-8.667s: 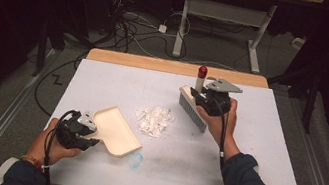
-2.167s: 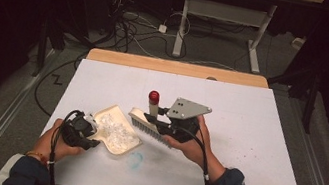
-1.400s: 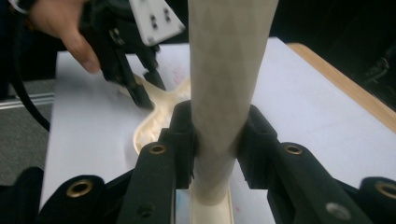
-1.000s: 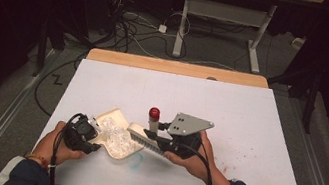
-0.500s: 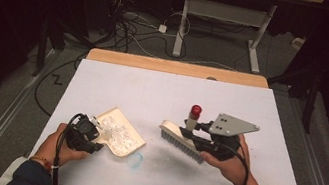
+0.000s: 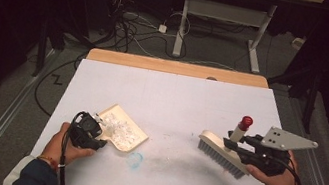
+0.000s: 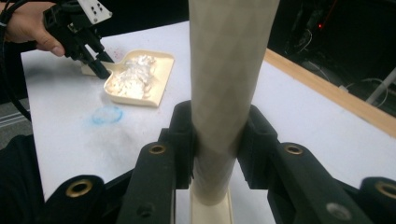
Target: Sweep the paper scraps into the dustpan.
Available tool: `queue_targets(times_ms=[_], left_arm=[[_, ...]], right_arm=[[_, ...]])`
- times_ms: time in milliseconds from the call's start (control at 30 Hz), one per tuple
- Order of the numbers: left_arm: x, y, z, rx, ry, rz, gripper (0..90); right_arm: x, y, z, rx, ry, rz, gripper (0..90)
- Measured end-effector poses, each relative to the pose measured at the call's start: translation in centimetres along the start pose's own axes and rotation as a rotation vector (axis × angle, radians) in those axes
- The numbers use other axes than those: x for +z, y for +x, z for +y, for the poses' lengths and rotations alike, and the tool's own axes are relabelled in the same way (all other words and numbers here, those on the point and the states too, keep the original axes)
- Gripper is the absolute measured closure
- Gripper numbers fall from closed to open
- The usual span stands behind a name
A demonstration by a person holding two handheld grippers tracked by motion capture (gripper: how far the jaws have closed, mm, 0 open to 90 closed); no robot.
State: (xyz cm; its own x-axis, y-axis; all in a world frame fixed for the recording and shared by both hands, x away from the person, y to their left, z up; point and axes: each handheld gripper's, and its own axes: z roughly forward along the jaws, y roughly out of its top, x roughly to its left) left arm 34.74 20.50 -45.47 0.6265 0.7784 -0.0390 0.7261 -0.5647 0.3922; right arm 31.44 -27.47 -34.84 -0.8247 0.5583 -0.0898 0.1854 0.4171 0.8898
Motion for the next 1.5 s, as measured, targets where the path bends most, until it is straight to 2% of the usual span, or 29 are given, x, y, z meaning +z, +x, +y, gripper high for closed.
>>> queue_targets(times_ms=[133,167,267,333,600,700,767,900,1300,1500], left_arm=[[0.3,-0.1,0.5,-0.05,-0.023,0.0,63.0],[0.4,-0.1,0.6,-0.059,-0.03,-0.002,63.0],[0.6,-0.1,0.8,-0.077,-0.048,-0.001,63.0],[0.6,0.0,1.0,-0.091,-0.059,0.002,63.0],[0.8,0.8,1.6,-0.137,-0.081,0.019,62.9],[0.9,1.0,1.6,-0.153,-0.085,0.02,62.7],[1.1,1.0,1.5,-0.161,-0.08,0.038,62.7],[1.1,1.2,1.5,-0.182,-0.093,0.035,62.6],[1.3,1.1,1.2,-0.248,-0.138,0.039,61.2],[1.2,0.8,1.0,-0.279,-0.156,0.02,59.2]], right_arm=[[-1.3,-1.0,-1.1,0.028,0.023,0.009,70.6],[-1.6,-1.2,-1.3,0.023,0.038,0.012,70.6],[-1.9,-1.7,-2.0,0.02,0.063,-0.017,70.6],[-2.0,-2.0,-2.3,0.031,0.064,-0.014,70.6],[-2.8,-1.8,-2.7,0.049,0.069,0.022,70.6],[-2.5,-1.5,-2.8,0.046,0.099,0.037,70.5],[-2.0,-1.4,-2.9,0.047,0.115,0.046,70.5],[-1.1,-1.5,-3.0,0.034,0.147,0.024,70.4],[1.1,-4.2,-2.3,0.083,0.143,-0.035,67.3],[1.9,-5.1,-2.2,0.1,0.142,-0.08,65.1]])
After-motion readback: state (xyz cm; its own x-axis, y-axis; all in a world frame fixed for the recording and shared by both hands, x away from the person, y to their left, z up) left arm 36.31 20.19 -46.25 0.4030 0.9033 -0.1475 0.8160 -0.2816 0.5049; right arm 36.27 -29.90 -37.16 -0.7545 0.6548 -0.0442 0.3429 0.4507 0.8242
